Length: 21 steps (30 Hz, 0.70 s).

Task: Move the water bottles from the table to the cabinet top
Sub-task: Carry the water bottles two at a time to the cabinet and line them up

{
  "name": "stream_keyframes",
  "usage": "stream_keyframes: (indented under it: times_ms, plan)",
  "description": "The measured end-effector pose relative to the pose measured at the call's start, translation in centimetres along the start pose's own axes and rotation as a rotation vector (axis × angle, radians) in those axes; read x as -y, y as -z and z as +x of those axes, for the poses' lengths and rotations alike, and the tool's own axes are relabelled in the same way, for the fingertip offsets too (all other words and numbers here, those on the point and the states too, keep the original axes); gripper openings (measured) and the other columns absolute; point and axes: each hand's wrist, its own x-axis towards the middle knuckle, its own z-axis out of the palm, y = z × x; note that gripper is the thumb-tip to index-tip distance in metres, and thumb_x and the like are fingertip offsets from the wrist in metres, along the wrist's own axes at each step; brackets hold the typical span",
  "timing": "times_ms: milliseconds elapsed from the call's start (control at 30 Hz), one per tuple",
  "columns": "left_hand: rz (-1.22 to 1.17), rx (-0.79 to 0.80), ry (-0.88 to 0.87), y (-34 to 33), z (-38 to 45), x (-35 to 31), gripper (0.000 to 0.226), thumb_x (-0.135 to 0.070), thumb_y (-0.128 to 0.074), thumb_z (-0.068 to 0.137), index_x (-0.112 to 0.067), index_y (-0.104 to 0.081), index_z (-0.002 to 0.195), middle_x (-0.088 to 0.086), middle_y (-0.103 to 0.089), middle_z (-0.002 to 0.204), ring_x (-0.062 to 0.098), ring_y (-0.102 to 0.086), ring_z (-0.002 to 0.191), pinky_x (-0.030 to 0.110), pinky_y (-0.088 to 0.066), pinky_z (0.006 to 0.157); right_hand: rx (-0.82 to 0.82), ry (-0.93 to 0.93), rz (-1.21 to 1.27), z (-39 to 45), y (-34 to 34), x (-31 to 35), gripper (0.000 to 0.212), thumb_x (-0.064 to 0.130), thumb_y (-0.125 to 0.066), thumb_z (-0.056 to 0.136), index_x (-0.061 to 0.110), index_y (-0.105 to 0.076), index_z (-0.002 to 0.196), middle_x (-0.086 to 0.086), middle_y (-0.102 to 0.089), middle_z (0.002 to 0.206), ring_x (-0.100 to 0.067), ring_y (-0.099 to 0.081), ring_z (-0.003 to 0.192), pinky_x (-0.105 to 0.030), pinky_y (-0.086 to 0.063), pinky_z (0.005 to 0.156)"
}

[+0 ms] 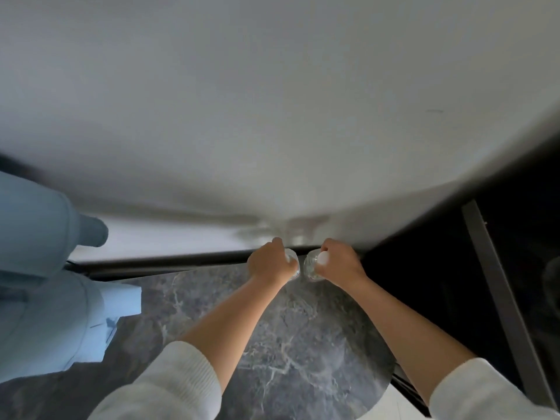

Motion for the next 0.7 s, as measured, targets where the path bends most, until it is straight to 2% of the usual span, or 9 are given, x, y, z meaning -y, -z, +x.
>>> stream_keyframes:
  times_ms: [167,267,367,467,533,600,700]
  plan:
    - [0.056,0.003,-0.045,-0.1,1.9,-0.8,0.033,-0.028,-0.048,0.091,-0.006,-0.049,0.115,0.009,-0.062,0.116,0.029,-0.058,0.11,0.032,-0.046,0.082,-0.001,-0.007,0.006,1.4,-0.1,-0.2,0.017,0.011,-0.062,0.078,0.012,-0.047,0.085,-0.011,-0.056,0.098,-0.02,-0.047,0.083,-0.023,-0.032,0.069]
    - [0.064,-0.007,-0.073,-0.6,2.7,-1.2,0.03,-0.027,-0.046,0.092,-0.006,-0.05,0.113,0.009,-0.063,0.114,0.029,-0.06,0.107,0.032,-0.046,0.08,-0.005,0.005,0.002,2.1,0.0,-0.3,0.024,0.012,-0.064,0.078,0.004,-0.058,0.099,-0.014,-0.061,0.111,-0.026,-0.055,0.093,-0.024,-0.034,0.07]
    - [0.105,0.002,-0.12,-1.1,3.2,-1.5,0.031,-0.027,-0.046,0.092,-0.006,-0.049,0.115,0.009,-0.063,0.114,0.028,-0.061,0.106,0.03,-0.044,0.076,-0.009,0.009,0.001,2.7,0.1,-0.4,0.028,0.013,-0.062,0.08,0.002,-0.058,0.106,-0.014,-0.06,0.115,-0.027,-0.057,0.101,-0.025,-0.035,0.071]
    - [0.121,0.004,-0.131,-1.5,3.5,-1.7,0.031,-0.025,-0.045,0.093,-0.006,-0.049,0.117,0.009,-0.063,0.114,0.027,-0.061,0.106,0.029,-0.04,0.072,-0.019,0.016,0.002,2.9,0.0,-0.7,0.03,0.014,-0.062,0.081,0.002,-0.057,0.108,-0.014,-0.059,0.117,-0.025,-0.056,0.098,-0.023,-0.033,0.072]
    - [0.121,0.005,-0.132,-1.5,3.6,-1.8,0.031,-0.025,-0.045,0.092,-0.006,-0.049,0.116,0.009,-0.063,0.113,0.027,-0.061,0.105,0.029,-0.039,0.07,-0.001,0.045,-0.021,2.6,-0.2,-0.9,0.034,0.014,-0.063,0.082,0.002,-0.055,0.112,-0.015,-0.057,0.12,-0.027,-0.055,0.106,-0.026,-0.038,0.076]
    - [0.128,0.024,-0.136,-1.5,3.7,-1.9,0.033,-0.027,-0.047,0.092,-0.007,-0.048,0.118,0.009,-0.062,0.115,0.027,-0.06,0.107,0.031,-0.044,0.074,0.025,0.066,-0.06,2.3,-0.4,-1.1,0.039,0.014,-0.063,0.083,0.003,-0.052,0.118,-0.014,-0.054,0.123,-0.028,-0.052,0.114,-0.03,-0.042,0.087]
    - [0.145,0.08,-0.16,-1.5,3.6,-1.7,0.04,-0.032,-0.051,0.092,-0.008,-0.044,0.123,0.01,-0.058,0.119,0.027,-0.059,0.109,0.032,-0.048,0.08,0.051,0.087,-0.105,2.1,-0.4,-1.3,0.042,0.014,-0.062,0.085,0.005,-0.049,0.123,-0.013,-0.051,0.126,-0.029,-0.051,0.117,-0.034,-0.043,0.094]
